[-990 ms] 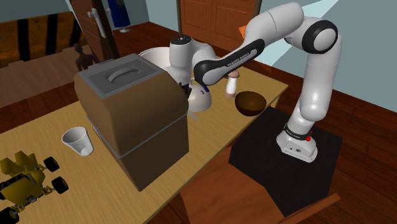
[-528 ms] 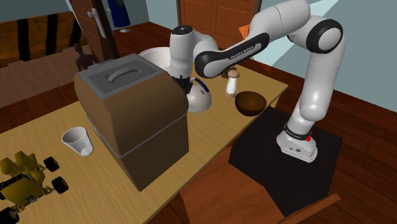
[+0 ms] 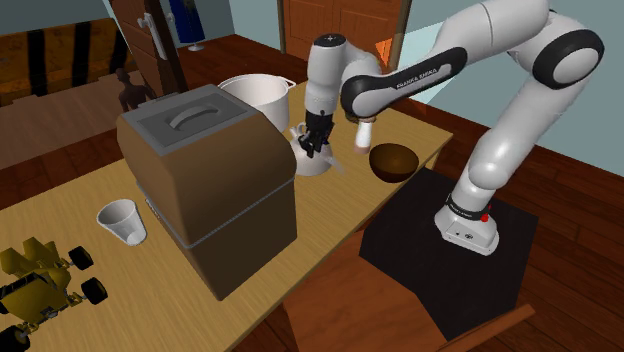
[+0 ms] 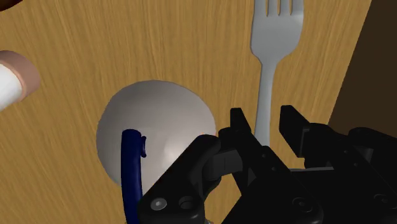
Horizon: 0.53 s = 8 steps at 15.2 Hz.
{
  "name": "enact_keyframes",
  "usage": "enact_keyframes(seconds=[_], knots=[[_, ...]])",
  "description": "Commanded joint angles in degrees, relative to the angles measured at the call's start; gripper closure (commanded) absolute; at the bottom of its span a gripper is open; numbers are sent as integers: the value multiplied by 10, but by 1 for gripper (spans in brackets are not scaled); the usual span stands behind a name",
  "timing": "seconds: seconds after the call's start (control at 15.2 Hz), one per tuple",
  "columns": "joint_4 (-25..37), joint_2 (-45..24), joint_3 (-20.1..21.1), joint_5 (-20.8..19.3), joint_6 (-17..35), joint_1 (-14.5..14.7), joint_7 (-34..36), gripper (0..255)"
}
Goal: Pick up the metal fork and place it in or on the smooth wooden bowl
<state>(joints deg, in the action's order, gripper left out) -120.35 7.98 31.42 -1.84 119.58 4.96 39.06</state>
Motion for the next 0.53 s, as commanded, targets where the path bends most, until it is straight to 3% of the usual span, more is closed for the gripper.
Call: enact_keyframes(seconds=[0.0,0.46], knots=[[-52,46,-14,27,13,0,-29,255],[-198,201,-85,87,12,16,-127,255]])
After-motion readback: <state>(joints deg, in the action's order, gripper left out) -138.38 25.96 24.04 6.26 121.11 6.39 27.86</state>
